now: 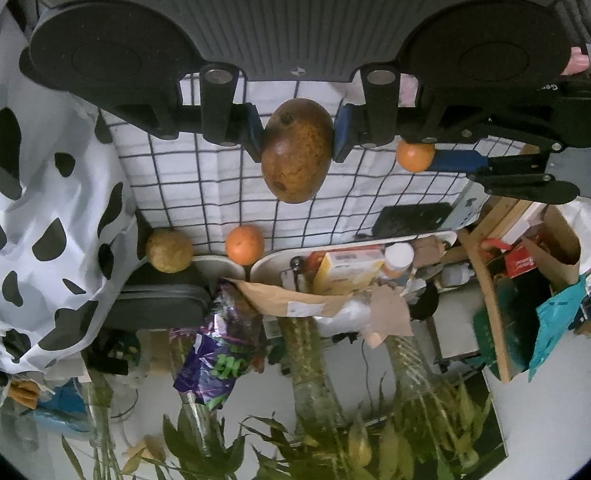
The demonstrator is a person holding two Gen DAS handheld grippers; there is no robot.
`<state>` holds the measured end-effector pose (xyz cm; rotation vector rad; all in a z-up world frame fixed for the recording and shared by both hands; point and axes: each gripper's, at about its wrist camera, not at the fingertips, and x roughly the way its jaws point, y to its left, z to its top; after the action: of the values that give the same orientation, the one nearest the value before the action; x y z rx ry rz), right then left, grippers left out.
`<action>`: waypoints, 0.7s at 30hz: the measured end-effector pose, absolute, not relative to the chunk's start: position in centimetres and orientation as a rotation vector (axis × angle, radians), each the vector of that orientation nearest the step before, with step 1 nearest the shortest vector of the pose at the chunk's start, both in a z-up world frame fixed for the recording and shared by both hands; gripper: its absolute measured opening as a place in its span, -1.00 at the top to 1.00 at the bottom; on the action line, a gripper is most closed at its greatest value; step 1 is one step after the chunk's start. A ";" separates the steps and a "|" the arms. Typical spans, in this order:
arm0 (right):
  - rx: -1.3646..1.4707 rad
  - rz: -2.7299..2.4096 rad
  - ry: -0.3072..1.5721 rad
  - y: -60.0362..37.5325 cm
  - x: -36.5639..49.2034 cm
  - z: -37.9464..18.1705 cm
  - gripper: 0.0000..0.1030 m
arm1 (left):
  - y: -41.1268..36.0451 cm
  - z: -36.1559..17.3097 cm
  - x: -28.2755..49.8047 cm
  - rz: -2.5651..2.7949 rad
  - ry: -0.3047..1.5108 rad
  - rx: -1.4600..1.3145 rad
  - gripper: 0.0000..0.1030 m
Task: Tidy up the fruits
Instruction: 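Carry both fruits to the floral plate and open the left gripper on the tangerine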
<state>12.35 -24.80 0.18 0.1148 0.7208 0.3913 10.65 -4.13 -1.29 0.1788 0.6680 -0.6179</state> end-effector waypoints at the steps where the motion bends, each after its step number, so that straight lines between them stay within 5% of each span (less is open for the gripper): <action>1: 0.113 0.394 0.722 -24.7 12.0 0.2 0.22 | -4.0 -1.4 10.3 -0.619 0.680 0.174 0.47; 18: 0.081 0.416 0.745 -24.1 7.0 0.5 0.21 | -4.9 -3.7 7.4 -0.678 0.868 0.154 0.45; 20: 0.078 0.416 0.747 -24.1 6.6 0.5 0.21 | -5.1 -3.9 7.5 -0.679 0.882 0.162 0.22; 21: 0.076 0.417 0.748 -24.0 6.5 0.5 0.21 | -5.1 -3.9 7.4 -0.676 0.877 0.167 -0.19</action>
<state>6.48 -24.03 0.48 0.0765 0.7480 0.4172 7.41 -5.12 -3.93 0.1672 0.8772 -0.6757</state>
